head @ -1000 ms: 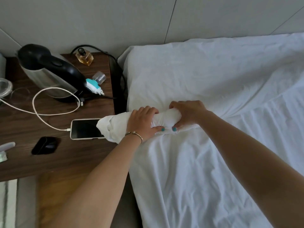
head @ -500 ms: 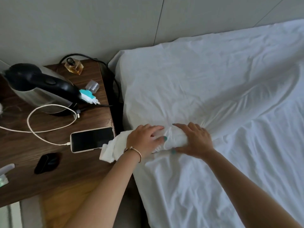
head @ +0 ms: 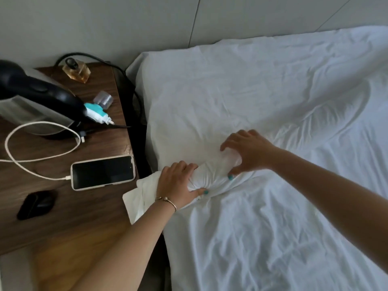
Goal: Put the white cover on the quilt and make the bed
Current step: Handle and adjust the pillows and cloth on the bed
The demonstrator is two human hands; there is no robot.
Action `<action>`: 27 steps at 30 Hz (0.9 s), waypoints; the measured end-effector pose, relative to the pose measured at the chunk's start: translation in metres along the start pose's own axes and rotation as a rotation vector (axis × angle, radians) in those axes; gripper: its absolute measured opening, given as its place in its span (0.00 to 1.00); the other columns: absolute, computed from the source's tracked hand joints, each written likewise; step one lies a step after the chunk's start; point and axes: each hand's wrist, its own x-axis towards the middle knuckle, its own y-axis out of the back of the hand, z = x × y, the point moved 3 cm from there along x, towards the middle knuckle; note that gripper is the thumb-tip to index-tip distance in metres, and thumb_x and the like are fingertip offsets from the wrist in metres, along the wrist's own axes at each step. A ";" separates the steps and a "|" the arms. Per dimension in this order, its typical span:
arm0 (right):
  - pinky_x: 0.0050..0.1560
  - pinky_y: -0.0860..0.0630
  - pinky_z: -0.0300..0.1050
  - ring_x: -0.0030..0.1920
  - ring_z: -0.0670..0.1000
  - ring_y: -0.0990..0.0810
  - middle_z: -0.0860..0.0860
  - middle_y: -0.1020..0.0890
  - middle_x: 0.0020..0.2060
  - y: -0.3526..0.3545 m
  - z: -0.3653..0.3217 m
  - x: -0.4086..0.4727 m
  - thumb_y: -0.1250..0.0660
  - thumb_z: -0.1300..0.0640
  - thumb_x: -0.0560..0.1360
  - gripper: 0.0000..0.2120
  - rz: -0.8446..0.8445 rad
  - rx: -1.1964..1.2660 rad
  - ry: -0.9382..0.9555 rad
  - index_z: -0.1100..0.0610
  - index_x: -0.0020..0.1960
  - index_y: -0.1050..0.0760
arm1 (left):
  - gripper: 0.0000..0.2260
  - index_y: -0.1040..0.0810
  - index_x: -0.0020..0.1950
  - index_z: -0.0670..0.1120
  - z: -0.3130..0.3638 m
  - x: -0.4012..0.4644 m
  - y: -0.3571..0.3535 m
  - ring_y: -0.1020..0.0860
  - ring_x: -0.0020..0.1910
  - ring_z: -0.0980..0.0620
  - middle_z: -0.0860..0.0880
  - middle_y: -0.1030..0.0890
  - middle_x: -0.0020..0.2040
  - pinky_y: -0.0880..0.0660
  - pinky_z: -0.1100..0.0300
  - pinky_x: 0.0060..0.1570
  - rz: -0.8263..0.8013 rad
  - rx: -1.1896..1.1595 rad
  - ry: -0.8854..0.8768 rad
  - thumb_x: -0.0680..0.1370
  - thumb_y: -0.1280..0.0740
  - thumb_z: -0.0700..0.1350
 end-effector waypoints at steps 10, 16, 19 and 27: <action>0.36 0.30 0.47 0.33 0.56 0.20 0.49 0.21 0.35 -0.097 -0.048 -0.041 0.34 0.31 0.59 0.28 0.528 0.058 -0.298 0.50 0.49 0.23 | 0.24 0.29 0.53 0.54 0.008 -0.029 -0.022 0.27 0.38 0.46 0.49 0.26 0.40 0.35 0.53 0.39 0.288 0.023 -0.056 0.66 0.36 0.68; 0.45 0.28 0.51 0.44 0.55 0.22 0.48 0.22 0.45 -0.126 -0.056 -0.086 0.38 0.24 0.59 0.40 0.644 0.142 -0.231 0.49 0.61 0.26 | 0.31 0.32 0.59 0.55 0.025 -0.072 -0.025 0.28 0.46 0.49 0.52 0.25 0.48 0.36 0.55 0.49 0.134 -0.112 -0.018 0.67 0.42 0.76; 0.50 0.32 0.51 0.48 0.52 0.26 0.46 0.24 0.50 -0.140 -0.059 -0.111 0.43 0.21 0.62 0.42 0.622 0.225 -0.188 0.44 0.69 0.30 | 0.23 0.28 0.54 0.57 0.045 -0.089 -0.014 0.27 0.45 0.49 0.56 0.24 0.45 0.38 0.57 0.47 0.156 -0.226 0.104 0.75 0.51 0.71; 0.45 0.29 0.54 0.43 0.57 0.22 0.49 0.21 0.43 -0.147 -0.065 -0.108 0.45 0.31 0.70 0.29 0.714 0.238 -0.307 0.45 0.60 0.21 | 0.45 0.37 0.70 0.59 0.089 -0.030 0.014 0.31 0.63 0.50 0.54 0.28 0.63 0.35 0.53 0.61 -0.303 0.090 0.057 0.59 0.30 0.74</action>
